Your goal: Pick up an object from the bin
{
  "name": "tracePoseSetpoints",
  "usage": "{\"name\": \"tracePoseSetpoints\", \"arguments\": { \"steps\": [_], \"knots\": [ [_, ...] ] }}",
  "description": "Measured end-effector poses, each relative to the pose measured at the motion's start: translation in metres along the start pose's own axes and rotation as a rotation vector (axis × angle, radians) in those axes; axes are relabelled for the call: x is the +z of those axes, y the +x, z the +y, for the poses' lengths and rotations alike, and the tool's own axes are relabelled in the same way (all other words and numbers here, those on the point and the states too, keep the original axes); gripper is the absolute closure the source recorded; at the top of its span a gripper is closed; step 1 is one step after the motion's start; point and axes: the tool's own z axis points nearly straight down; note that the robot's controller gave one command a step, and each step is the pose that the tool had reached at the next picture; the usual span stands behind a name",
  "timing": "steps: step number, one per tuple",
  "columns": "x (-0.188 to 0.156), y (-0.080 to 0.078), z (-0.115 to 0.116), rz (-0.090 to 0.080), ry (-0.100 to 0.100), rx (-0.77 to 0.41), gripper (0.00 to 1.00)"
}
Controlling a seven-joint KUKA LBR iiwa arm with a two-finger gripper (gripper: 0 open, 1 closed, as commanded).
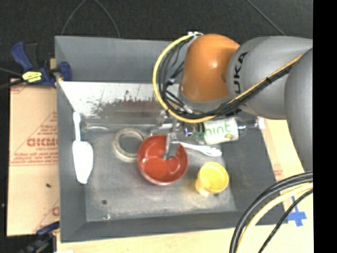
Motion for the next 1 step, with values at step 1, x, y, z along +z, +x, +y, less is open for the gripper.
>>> {"name": "tracePoseSetpoints", "arguments": {
  "steps": [1],
  "knots": [
    [-0.0047, -0.0019, -0.0001, -0.008, 0.000, 0.001, 0.00]
  ]
}}
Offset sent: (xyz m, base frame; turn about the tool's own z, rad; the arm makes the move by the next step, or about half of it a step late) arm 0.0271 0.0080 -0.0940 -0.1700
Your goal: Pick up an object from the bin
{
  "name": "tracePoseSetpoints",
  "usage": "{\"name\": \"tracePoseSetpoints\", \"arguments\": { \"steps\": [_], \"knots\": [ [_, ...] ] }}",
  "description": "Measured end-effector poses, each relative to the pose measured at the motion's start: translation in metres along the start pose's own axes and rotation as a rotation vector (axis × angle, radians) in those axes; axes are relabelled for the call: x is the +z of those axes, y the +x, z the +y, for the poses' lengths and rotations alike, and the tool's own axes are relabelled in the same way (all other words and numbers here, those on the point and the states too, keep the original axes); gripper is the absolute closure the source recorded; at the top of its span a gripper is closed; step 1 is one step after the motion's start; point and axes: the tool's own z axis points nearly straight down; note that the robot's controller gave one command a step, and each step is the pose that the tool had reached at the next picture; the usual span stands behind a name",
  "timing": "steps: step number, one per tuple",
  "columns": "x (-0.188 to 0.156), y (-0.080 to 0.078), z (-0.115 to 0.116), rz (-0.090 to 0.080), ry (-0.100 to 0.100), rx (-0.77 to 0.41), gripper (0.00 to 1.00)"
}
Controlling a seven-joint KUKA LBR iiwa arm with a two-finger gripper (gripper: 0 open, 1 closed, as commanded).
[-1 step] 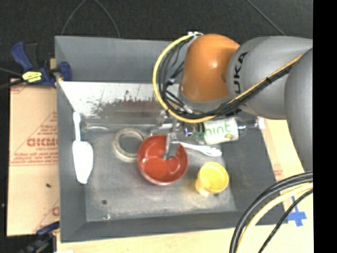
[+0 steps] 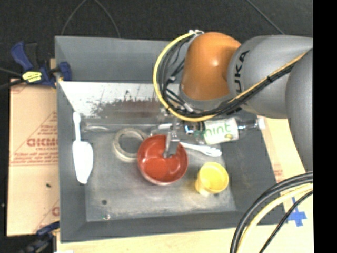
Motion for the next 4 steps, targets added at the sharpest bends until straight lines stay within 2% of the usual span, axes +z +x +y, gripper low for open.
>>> {"name": "tracePoseSetpoints", "arguments": {
  "steps": [1, 2, 3, 4],
  "knots": [
    [0.0993, -0.0257, 0.0074, 0.003, 0.000, -0.171, 0.00],
    [0.0964, -0.0298, 0.0114, -0.008, 0.001, -0.183, 0.00],
    [0.0947, -0.0289, 0.0080, -0.006, -0.001, -0.173, 0.00],
    [0.0944, -0.0313, 0.0098, -0.012, -0.001, -0.176, 0.00]
  ]
}}
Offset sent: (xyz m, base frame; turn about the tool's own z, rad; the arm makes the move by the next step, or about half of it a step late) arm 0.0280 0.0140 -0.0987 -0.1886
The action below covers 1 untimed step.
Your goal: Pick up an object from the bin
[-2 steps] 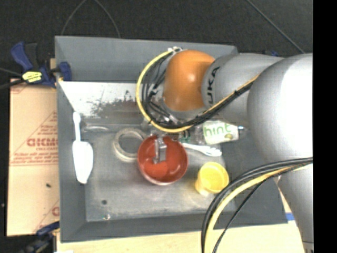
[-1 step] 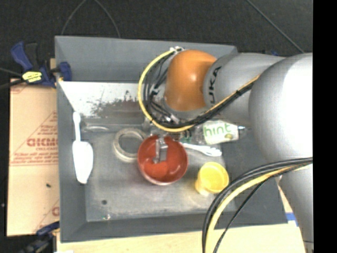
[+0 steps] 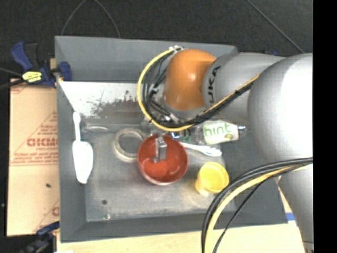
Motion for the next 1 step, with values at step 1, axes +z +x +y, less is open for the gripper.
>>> {"name": "tracePoseSetpoints", "arguments": {
  "steps": [1],
  "knots": [
    [-0.0045, -0.0012, -0.0024, -0.005, 0.000, 0.007, 1.00]
  ]
}}
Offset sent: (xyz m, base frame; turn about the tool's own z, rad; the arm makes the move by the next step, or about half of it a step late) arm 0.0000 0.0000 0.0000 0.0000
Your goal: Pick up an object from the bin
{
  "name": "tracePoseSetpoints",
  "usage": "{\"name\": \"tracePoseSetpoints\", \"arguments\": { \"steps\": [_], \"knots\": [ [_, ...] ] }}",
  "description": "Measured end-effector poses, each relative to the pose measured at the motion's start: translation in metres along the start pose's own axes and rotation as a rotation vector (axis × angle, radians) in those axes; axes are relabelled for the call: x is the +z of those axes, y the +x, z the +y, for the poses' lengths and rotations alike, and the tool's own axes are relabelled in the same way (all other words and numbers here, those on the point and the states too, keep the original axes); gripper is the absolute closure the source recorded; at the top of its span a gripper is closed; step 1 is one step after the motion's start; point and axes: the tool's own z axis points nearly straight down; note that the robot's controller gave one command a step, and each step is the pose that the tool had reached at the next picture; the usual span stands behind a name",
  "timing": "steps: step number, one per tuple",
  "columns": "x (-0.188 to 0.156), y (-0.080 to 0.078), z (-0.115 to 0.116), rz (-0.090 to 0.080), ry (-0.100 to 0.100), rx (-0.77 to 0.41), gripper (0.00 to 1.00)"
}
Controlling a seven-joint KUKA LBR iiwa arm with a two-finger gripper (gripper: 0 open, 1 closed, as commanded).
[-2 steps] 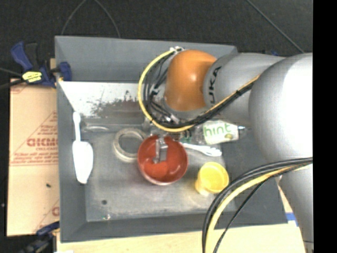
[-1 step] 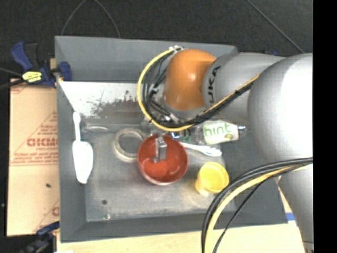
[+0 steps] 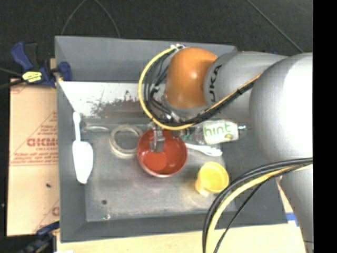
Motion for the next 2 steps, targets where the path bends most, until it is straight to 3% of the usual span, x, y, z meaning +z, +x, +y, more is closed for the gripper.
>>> {"name": "tracePoseSetpoints", "arguments": {
  "steps": [1, 2],
  "knots": [
    [0.000, 0.000, 0.000, 0.000, 0.000, 0.000, 1.00],
    [-0.026, 0.003, 0.000, 0.011, -0.001, 0.001, 1.00]
  ]
}}
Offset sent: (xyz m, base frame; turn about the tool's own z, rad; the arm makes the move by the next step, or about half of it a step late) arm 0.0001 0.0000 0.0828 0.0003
